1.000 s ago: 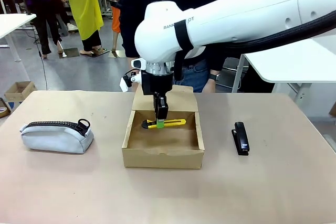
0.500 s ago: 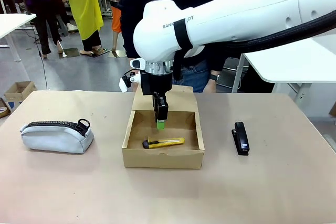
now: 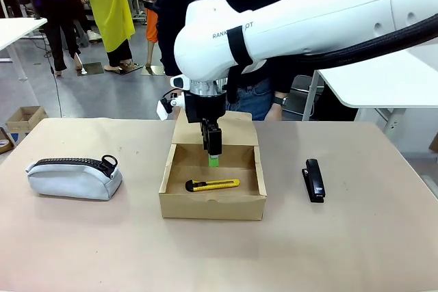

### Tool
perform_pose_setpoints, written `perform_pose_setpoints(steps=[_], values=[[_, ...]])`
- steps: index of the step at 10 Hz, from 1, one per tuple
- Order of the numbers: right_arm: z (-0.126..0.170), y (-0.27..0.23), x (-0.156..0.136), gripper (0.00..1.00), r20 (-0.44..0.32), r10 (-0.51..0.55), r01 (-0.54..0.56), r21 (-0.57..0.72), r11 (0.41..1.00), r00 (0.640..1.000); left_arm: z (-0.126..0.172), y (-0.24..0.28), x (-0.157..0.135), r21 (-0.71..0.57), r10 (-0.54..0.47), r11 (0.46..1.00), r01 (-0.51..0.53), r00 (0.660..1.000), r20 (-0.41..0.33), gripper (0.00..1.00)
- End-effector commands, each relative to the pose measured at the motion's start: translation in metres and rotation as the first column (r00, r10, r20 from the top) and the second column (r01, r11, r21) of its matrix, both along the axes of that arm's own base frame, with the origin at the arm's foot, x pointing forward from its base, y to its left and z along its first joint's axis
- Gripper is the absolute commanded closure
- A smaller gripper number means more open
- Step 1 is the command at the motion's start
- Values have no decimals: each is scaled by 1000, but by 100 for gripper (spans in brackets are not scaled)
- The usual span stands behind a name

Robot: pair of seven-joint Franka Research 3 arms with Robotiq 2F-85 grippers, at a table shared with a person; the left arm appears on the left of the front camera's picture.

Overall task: Pack the item into the box.
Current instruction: Pick up the item indicated by the person and place it inside the Mailer Box.

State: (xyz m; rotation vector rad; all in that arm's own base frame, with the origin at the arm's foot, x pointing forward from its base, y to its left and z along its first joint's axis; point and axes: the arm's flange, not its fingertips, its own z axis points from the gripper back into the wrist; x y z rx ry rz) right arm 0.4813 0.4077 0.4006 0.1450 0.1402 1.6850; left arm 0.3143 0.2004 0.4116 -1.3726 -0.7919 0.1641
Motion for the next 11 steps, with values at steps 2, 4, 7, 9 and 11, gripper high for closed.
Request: perform_pose_setpoints(steps=[2, 4, 7, 9, 11], values=[[37, -79, -1, 0, 60, -193, 188, 82, 979, 979, 1, -1, -2, -2, 0, 1000, 0, 1000, 28, 0], [67, -184, -15, 0, 96, -457, 450, 89, 889, 884, 1, -1, -2, -2, 0, 1000, 0, 1000, 28, 0], [65, -333, -56, 0, -151, -739, 737, 335, 587, 657, 1, -1, -2, -2, 0, 1000, 0, 1000, 28, 0], [33, -421, -73, 0, -579, -745, 929, 336, 153, 332, 1, -1, -2, -2, 0, 1000, 0, 1000, 28, 0], [11, -472, -92, 0, -870, -467, 966, 231, -111, 154, 1, -1, -2, -2, 0, 1000, 0, 1000, 28, 0]])
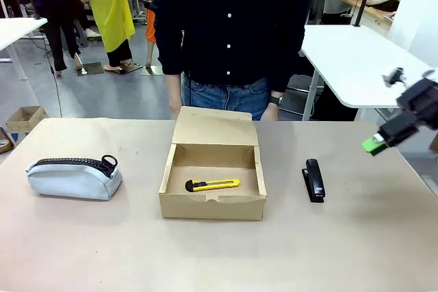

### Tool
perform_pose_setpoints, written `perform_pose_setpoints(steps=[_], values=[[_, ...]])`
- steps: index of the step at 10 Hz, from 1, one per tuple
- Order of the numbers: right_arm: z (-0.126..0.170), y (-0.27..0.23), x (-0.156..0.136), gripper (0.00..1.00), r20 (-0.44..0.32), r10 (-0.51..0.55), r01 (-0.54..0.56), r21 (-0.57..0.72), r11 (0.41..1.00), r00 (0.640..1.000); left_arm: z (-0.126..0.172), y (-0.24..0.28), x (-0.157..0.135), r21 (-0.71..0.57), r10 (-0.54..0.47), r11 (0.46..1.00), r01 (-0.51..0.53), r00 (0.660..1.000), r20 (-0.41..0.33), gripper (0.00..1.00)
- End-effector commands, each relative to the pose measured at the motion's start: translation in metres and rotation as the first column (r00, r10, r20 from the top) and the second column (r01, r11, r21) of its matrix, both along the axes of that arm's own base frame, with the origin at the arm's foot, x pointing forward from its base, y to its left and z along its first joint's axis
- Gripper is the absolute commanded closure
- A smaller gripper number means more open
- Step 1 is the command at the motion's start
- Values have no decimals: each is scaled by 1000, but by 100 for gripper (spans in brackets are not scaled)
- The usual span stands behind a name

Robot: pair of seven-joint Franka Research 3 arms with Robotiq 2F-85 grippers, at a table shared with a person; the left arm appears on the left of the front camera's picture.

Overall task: Pack the item into the box.
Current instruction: Pick up the item indicated by the person and place it inside the Mailer Box.

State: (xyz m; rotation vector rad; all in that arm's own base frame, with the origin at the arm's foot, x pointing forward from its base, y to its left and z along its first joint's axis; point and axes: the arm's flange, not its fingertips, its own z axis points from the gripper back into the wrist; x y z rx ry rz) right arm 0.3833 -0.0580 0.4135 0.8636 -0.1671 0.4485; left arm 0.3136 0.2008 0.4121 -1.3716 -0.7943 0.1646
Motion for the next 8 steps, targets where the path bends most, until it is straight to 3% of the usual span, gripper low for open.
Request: perform_pose_setpoints(steps=[1, 2, 3, 4, 8], values=[[-10, -23, -3, 0, -86, -359, 351, 506, 788, 929, 0, -1, -1, -3, -2, 1000, 2, 1000, 27, 0], [-16, -31, -11, 0, -80, -430, 394, 577, 716, 899, 0, -1, -1, -3, -2, 1000, 2, 1000, 27, 0], [-21, -34, -12, 0, -144, -486, 477, 559, 679, 862, 0, -1, -1, -3, -2, 1000, 2, 1000, 27, 0], [-14, -38, -12, 0, -76, -184, 197, 265, 944, 980, 0, -1, -1, -3, -2, 1000, 2, 1000, 27, 0], [-14, -38, -12, 0, -76, -184, 197, 265, 944, 980, 0, -1, -1, -3, -2, 1000, 2, 1000, 27, 0]])
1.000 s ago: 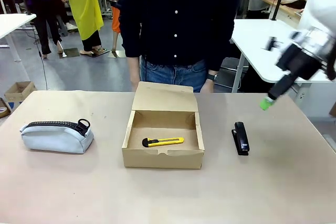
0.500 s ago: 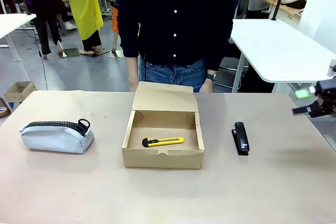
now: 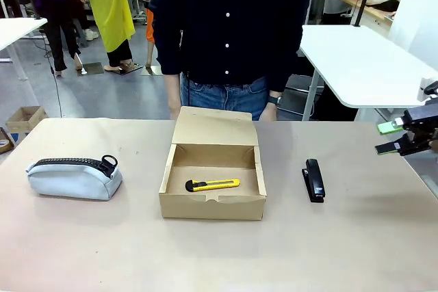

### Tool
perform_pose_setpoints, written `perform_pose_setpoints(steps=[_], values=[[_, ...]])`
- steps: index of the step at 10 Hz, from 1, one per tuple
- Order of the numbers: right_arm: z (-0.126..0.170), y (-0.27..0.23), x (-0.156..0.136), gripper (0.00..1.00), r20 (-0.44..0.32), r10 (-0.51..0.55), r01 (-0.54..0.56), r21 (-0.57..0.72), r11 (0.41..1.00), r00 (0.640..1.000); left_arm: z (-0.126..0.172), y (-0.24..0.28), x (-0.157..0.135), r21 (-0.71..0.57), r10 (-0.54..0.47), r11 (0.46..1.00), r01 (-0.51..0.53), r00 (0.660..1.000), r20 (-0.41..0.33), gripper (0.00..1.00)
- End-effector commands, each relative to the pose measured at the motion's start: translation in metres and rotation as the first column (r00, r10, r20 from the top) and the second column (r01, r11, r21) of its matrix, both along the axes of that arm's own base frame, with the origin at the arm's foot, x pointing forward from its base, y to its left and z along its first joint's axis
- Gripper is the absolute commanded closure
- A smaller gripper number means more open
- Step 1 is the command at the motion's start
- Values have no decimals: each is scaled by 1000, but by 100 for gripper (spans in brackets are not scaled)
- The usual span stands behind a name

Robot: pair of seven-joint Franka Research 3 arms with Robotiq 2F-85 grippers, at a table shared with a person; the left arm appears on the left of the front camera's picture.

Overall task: Pack the item into the box.
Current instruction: Pick up the item indicated by the person and place it inside the Mailer Box, then close the Mailer Box.

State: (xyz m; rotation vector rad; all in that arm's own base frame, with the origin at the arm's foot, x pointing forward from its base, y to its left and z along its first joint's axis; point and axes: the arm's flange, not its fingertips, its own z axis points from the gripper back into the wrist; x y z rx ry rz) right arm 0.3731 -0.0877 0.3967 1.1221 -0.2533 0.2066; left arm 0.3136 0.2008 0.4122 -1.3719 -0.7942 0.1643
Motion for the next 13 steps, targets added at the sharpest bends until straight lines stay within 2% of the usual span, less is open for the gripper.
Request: perform_pose_setpoints(steps=[1, 13], values=[[3, -8, -2, 0, 21, 6, -5, -6, 1000, 1000, 0, -1, -1, -3, -2, 1000, 2, 1000, 27, 0], [3, -8, -2, 0, 21, 6, -5, -6, 1000, 1000, 0, -1, -1, -3, -2, 1000, 2, 1000, 27, 0]])
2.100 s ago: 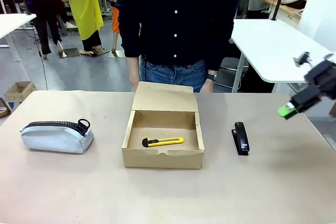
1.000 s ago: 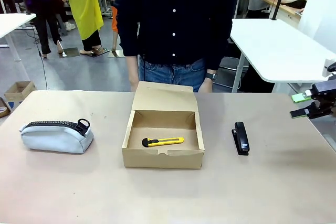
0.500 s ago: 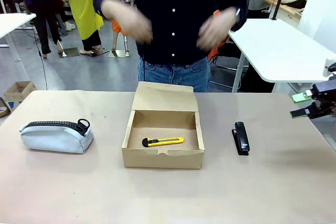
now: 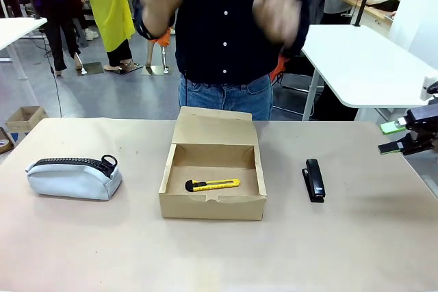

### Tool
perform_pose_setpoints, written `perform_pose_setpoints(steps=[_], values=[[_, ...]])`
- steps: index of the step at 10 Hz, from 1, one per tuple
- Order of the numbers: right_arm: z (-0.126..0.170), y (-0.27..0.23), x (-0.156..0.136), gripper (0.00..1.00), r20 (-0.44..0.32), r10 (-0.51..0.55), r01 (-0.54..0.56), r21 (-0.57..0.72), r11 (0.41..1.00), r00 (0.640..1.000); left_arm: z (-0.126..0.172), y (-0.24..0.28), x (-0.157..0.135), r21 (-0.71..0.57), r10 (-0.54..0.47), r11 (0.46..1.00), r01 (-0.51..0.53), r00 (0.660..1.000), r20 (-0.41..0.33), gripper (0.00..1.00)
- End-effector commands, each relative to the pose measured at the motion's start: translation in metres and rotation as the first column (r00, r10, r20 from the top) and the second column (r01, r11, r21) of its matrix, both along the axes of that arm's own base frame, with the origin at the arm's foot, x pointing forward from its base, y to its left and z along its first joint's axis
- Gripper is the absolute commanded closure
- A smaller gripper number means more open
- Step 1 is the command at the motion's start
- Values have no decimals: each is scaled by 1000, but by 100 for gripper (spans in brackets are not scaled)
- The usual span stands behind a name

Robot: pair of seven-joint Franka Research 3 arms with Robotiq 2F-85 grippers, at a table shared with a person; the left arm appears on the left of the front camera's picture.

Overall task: Pack the item into the box.
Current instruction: Close the Mailer Box.

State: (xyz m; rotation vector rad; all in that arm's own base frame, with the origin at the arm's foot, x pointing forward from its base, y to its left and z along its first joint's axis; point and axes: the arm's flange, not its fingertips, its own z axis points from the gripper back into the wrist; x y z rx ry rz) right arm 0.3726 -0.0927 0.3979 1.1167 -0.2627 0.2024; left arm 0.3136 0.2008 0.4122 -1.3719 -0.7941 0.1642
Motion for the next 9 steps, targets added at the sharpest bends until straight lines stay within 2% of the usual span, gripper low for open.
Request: perform_pose_setpoints(steps=[1, 8, 9], values=[[2, -3, -1, 0, 15, 14, -14, -2, 1000, 1000, 0, -1, -1, -3, -2, 1000, 2, 1000, 27, 0], [2, -3, -1, 0, 15, 14, -14, -2, 1000, 1000, 0, -1, -1, -3, -2, 1000, 2, 1000, 27, 0], [0, 0, 0, 0, 0, 0, 0, 0, 1000, 1000, 0, 0, 0, 0, 0, 1000, 0, 1000, 0, 0]])
